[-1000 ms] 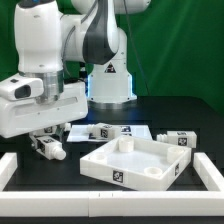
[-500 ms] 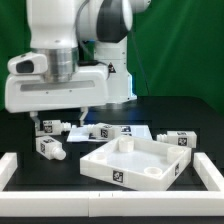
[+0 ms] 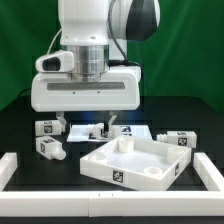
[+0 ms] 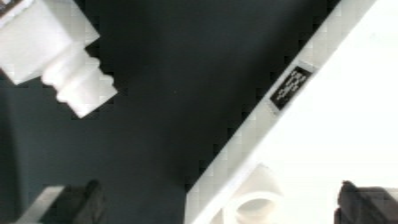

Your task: Assemble one leg

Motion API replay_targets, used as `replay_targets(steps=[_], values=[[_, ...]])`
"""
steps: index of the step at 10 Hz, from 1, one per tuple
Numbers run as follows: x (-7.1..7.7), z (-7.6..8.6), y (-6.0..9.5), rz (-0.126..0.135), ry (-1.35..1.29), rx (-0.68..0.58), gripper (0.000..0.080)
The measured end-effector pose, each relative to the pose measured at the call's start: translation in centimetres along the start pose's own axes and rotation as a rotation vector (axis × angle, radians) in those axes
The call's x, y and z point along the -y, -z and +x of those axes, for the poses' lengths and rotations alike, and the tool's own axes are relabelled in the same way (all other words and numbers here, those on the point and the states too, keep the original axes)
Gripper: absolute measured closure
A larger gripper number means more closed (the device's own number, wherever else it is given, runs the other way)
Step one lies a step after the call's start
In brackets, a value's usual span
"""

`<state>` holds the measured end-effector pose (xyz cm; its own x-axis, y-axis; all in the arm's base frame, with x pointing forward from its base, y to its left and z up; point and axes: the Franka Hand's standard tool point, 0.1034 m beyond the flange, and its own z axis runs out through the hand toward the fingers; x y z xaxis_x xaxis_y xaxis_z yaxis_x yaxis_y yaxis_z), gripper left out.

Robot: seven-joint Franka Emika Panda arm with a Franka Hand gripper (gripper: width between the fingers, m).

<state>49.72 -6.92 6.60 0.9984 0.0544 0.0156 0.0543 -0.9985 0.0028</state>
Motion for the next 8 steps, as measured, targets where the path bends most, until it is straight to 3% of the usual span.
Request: replay_targets(steps=[3,6,8], values=[[0.1,0.0,0.0,0.000,0.001,0.000,0.0150],[2.2,0.3,-0.4,0.001,-0.167,0.004,0.0150],[2.5,0.4,-1.3,0.002,-0.179,-0.002,0.0150]])
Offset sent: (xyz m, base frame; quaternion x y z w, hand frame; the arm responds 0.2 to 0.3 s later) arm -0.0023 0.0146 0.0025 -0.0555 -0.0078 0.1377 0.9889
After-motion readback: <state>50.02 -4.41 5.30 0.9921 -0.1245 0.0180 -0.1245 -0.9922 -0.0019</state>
